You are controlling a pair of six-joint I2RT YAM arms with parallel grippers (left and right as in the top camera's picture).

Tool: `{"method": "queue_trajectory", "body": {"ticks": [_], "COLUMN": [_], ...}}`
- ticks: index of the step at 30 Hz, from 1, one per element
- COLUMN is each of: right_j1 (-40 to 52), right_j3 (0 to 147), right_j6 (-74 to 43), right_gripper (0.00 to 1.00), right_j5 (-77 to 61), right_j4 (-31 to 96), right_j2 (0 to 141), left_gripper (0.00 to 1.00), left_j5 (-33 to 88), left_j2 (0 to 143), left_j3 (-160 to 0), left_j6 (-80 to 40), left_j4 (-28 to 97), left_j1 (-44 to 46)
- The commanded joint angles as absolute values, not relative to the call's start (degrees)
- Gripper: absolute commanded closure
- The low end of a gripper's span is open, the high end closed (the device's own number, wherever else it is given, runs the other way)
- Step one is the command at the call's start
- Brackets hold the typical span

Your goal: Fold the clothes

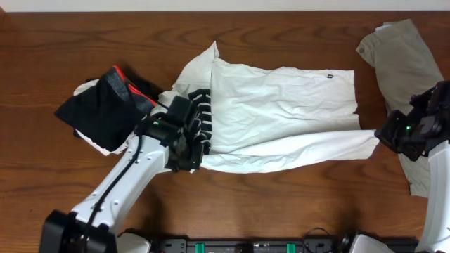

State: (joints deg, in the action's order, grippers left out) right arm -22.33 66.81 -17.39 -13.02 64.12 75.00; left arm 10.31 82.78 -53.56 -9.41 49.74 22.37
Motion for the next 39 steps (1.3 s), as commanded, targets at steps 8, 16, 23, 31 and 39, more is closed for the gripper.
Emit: {"method": "queue_trajectory", "body": {"ticks": [8, 16, 23, 31, 39], "right_j1": [-21.7, -21.7, -21.7, -21.7, -21.7], "right_j3": [67.4, 67.4, 67.4, 67.3, 67.4], "right_j6": [-19.5, -19.4, -19.2, -19.2, -19.2], "right_gripper": [0.99, 0.99, 0.99, 0.99, 0.99], "right_j5": [-12.2, -12.2, -12.1, -10.9, -10.9], "right_j4": [63.0, 63.0, 62.9, 62.7, 62.5], "right_j2": [75.0, 75.0, 75.0, 75.0, 75.0], "left_gripper": [0.94, 0.86, 0.66, 0.67, 0.66], "left_j5": [5.9, 5.9, 6.9, 8.8, 8.7], "left_j2": [94.8, 94.1, 85.7, 85.1, 85.1], "left_j3": [-53.2, -61.3, -67.7, -62.1, -49.7], "left_j6": [-7.3, -6.9, -9.2, -15.3, -16.8], "left_j4": [27.1, 32.2, 47.7, 55.8, 44.4], "left_j1": [21.5, 18.5, 18.6, 21.3, 24.8]}}
